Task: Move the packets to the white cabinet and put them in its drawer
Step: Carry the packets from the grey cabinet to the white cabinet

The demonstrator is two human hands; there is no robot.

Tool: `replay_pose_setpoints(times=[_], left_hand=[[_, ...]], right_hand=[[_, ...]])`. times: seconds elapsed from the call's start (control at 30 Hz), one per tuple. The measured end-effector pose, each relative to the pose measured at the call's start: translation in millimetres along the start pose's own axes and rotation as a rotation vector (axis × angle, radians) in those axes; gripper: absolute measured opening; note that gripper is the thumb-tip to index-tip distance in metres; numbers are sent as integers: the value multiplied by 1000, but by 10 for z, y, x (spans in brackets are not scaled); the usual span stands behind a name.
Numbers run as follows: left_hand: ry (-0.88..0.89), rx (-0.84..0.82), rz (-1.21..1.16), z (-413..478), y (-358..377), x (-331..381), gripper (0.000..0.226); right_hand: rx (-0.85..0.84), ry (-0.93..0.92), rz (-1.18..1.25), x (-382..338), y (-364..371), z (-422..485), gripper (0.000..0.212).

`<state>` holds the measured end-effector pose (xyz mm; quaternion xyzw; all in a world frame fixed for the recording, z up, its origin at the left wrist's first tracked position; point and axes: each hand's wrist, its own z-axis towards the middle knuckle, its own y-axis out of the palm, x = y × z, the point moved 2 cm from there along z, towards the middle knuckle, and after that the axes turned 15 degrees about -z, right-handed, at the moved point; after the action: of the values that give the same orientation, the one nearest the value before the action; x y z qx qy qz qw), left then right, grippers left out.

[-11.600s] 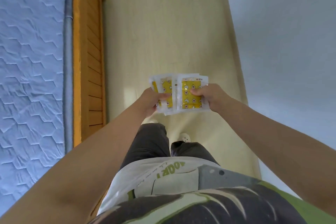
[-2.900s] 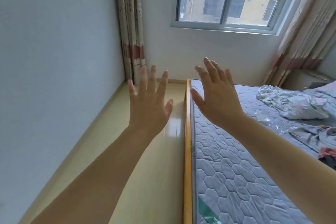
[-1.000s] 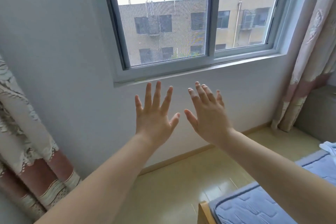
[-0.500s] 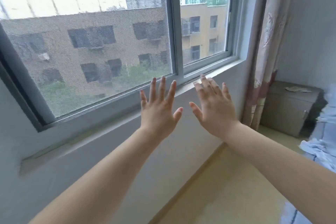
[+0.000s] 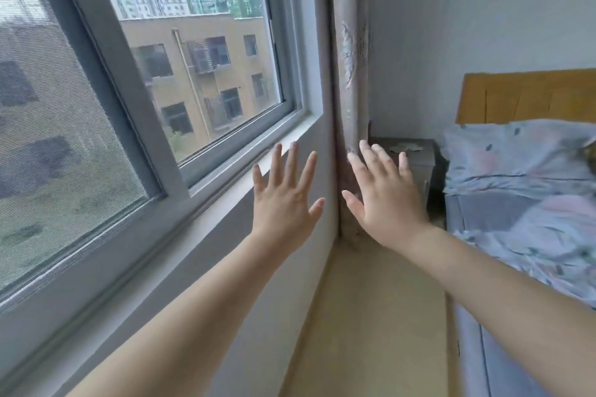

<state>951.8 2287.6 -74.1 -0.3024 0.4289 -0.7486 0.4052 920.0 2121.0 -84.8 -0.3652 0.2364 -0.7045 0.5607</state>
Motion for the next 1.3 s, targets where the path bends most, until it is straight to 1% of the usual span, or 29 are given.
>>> replay_pose_setpoints(times=[0.17,0.33,0.43,0.53,0.67,0.87,1.0,1.07,1.1,1.2,1.3], left_hand=[[90,-26,-55,1428,658,219,74],[180,-47,-137,2495,1363,466,73],[231,-61,-144,3220,1894,581,75],[278,-25,-176,4026,2440,670,77],[329,-5,-191,5281,3162,761,77],[337,-62,-209,7110,4075,1050,76],[364,-125,-196,8044,4727,1347,75],[368,-141,-185,8460,5109,1489,74],[354,-141,-190,8669,5321,1541,73],[270,-141,-225,9273,6051,1610,73],[187,-208,-210,9870,6886,1613,72]], right_hand=[[-68,121,-62,886,888,830,63],[-153,197,-91,1503,1706,1339,66],[-205,244,-114,1882,2342,1637,67],[-235,298,-134,2298,3038,2012,67],[-284,341,-172,2967,3956,2787,60],[-334,372,-189,3999,5068,3934,60],[-382,378,-191,4603,5844,4389,60],[-399,383,-173,4885,6291,4581,66],[-409,378,-162,5028,6550,4676,68],[-475,325,-140,5471,7467,4950,62],[-508,273,-121,5922,8448,5330,61]])
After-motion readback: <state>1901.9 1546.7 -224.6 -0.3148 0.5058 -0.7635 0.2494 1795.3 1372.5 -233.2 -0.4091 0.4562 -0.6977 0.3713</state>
